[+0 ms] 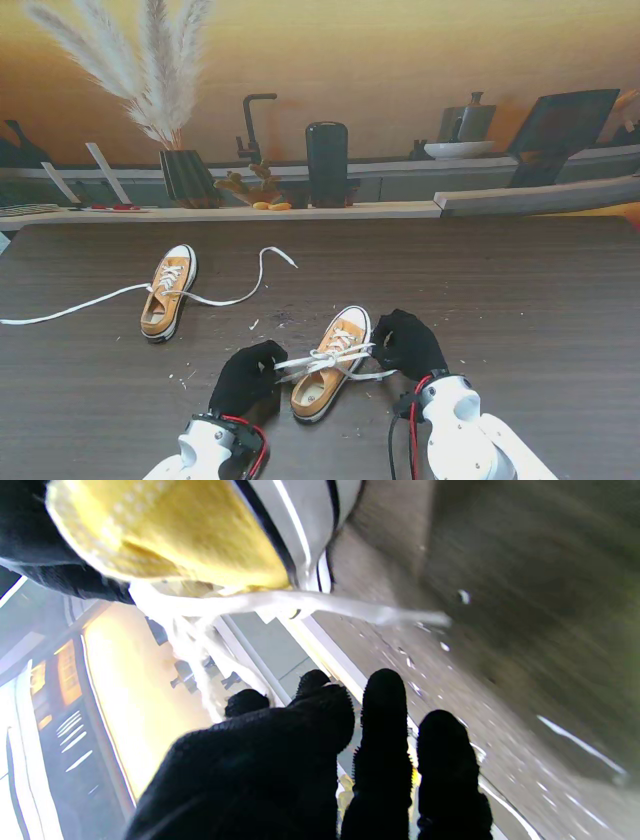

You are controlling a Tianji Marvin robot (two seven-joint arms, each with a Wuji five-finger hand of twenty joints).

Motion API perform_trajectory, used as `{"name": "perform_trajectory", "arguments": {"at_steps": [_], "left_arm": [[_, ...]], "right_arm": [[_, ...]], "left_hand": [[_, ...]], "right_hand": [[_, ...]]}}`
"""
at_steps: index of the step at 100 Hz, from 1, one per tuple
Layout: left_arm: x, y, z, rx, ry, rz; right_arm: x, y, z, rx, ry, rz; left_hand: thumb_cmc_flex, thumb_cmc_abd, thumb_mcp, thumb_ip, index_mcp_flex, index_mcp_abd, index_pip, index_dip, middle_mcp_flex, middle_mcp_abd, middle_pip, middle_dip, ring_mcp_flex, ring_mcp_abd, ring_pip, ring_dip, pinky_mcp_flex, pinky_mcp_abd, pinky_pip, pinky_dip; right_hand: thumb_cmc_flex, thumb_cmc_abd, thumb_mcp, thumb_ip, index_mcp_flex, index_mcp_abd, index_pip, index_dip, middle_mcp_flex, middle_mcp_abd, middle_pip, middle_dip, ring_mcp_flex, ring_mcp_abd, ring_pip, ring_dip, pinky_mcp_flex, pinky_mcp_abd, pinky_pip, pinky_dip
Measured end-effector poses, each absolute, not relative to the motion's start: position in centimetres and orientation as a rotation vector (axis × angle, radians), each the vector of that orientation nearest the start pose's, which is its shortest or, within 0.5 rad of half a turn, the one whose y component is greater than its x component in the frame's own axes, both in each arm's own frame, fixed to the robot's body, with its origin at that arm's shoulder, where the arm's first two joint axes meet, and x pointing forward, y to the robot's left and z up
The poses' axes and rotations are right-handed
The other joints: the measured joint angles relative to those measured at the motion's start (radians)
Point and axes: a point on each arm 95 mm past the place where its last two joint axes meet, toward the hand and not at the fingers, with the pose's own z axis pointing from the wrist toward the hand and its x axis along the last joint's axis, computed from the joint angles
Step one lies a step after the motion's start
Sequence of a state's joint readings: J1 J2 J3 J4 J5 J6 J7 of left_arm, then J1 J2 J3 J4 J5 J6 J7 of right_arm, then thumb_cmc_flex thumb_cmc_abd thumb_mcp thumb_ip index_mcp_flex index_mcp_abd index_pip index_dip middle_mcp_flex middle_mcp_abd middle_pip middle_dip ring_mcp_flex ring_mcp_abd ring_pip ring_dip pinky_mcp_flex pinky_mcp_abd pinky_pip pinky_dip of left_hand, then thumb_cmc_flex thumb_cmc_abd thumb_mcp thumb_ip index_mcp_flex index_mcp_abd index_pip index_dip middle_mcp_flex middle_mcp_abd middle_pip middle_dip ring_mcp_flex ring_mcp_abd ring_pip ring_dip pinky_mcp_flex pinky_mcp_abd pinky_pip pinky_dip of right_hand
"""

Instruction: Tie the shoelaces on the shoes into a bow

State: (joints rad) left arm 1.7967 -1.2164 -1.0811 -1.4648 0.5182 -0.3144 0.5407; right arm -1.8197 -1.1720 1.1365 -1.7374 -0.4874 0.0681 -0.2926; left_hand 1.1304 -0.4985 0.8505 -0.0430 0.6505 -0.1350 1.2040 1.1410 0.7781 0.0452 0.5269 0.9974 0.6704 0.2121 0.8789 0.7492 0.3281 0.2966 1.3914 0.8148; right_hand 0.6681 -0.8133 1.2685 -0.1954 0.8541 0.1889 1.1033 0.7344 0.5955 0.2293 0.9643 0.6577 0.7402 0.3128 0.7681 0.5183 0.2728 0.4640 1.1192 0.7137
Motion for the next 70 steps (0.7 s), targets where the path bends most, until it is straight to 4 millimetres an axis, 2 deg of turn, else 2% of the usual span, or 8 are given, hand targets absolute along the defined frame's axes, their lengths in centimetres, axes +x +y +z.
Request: {"name": "perform_trajectory", "arguments": {"at_steps": [54,60,63,66,70], "left_arm": [[27.6,-2.5,-41.5,-1.698,0.784,-1.937],[27.5,-2.3,-41.5,-1.697,0.773,-1.933],[27.4,-2.2,-41.5,-1.694,0.765,-1.935],[27.3,-2.2,-41.4,-1.689,0.755,-1.940],[27.2,-2.1,-41.3,-1.677,0.745,-1.951]], "right_arm": [[30.5,3.6,-37.1,-2.437,-1.340,-2.408],[30.5,3.5,-37.1,-2.446,-1.328,-2.414],[30.4,3.5,-37.2,-2.449,-1.322,-2.421],[30.4,3.5,-37.2,-2.449,-1.315,-2.429],[30.3,3.4,-37.2,-2.444,-1.310,-2.438]], "left_hand": [[0.012,0.000,0.000,0.000,0.000,0.000,-0.001,0.000,-0.012,0.011,0.000,-0.003,0.000,0.001,-0.024,0.012,-0.001,0.000,-0.007,0.000],[0.018,0.006,-0.025,0.000,0.000,0.000,-0.044,-0.003,-0.033,0.012,-0.025,-0.031,-0.001,0.002,-0.037,0.013,-0.012,0.000,-0.009,0.000],[-0.017,0.018,-0.057,0.019,-0.027,0.000,-0.109,-0.051,-0.049,0.012,-0.053,-0.051,-0.003,0.002,-0.037,0.013,-0.015,0.000,-0.014,0.000],[-0.086,0.041,-0.110,0.054,-0.085,0.000,-0.186,-0.144,-0.085,0.014,-0.077,-0.083,-0.043,-0.004,-0.035,0.013,-0.027,0.000,-0.022,0.000],[-0.168,0.068,-0.165,0.091,-0.161,0.001,-0.320,-0.297,-0.155,0.015,-0.077,-0.209,-0.081,-0.025,-0.017,0.013,-0.049,0.000,-0.033,0.000]], "right_hand": [[0.000,-0.021,0.011,0.000,0.011,0.000,0.000,0.000,0.012,0.000,0.001,-0.002,0.002,0.006,-0.001,-0.002,0.019,0.021,0.003,-0.002],[0.000,-0.021,0.011,0.000,0.011,-0.011,-0.001,0.000,0.012,0.000,0.001,-0.010,0.002,0.007,-0.001,-0.003,0.020,0.022,0.003,-0.012],[-0.001,-0.021,0.009,0.000,0.011,-0.019,-0.005,0.000,0.012,0.000,0.001,-0.011,0.002,0.007,-0.001,-0.011,0.020,0.022,0.003,-0.013],[-0.001,-0.017,0.008,-0.001,0.011,-0.025,-0.019,0.000,0.012,0.000,0.001,-0.012,0.002,0.007,-0.004,-0.012,0.014,0.022,0.003,-0.022],[-0.001,-0.005,-0.003,-0.001,-0.031,-0.043,-0.066,-0.044,0.010,0.000,-0.008,-0.018,0.002,0.007,-0.025,-0.022,0.001,0.022,0.000,-0.030]]}}
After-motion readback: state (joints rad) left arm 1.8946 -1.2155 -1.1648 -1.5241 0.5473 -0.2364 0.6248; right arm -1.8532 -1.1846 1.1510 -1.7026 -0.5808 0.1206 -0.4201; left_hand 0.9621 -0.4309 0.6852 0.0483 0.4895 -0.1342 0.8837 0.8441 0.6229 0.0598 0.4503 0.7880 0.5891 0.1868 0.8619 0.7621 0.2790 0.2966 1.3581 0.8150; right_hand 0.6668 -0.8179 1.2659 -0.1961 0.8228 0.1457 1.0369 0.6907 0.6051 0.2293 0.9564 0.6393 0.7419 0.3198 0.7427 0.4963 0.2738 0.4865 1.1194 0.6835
